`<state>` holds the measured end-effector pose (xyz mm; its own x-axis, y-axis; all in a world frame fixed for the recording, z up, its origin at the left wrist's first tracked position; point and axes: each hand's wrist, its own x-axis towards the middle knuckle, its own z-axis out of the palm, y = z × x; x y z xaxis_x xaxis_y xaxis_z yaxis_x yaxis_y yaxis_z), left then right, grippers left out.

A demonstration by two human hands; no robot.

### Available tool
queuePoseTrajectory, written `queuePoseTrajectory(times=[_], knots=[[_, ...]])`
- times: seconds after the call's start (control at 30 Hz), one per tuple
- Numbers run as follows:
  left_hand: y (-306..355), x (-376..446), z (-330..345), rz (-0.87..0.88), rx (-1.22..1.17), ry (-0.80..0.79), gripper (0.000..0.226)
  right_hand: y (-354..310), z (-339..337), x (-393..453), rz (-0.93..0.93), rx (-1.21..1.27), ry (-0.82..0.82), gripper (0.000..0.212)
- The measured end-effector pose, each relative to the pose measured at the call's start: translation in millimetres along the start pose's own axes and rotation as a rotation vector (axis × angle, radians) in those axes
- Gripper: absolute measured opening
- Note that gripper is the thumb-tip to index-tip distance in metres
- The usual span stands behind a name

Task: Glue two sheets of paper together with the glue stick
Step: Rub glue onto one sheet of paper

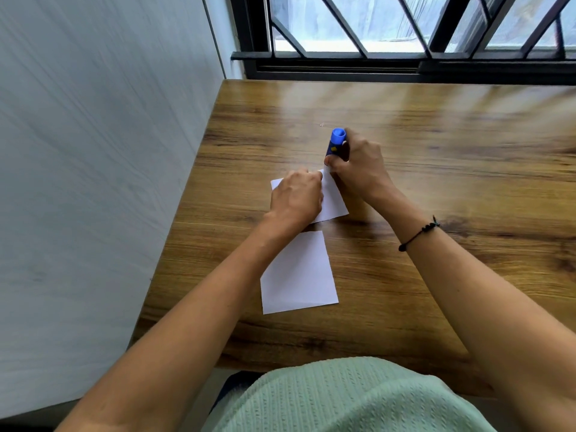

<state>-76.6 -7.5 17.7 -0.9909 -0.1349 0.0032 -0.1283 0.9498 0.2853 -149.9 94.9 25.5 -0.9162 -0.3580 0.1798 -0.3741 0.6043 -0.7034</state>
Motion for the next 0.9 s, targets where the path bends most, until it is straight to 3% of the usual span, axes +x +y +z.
queuePoseTrajectory(times=[0.9], knots=[[1,-2,0,-0.011,-0.042,-0.012,0.029,4,-11,-28,-0.100,-0.083,-0.057,0.020]])
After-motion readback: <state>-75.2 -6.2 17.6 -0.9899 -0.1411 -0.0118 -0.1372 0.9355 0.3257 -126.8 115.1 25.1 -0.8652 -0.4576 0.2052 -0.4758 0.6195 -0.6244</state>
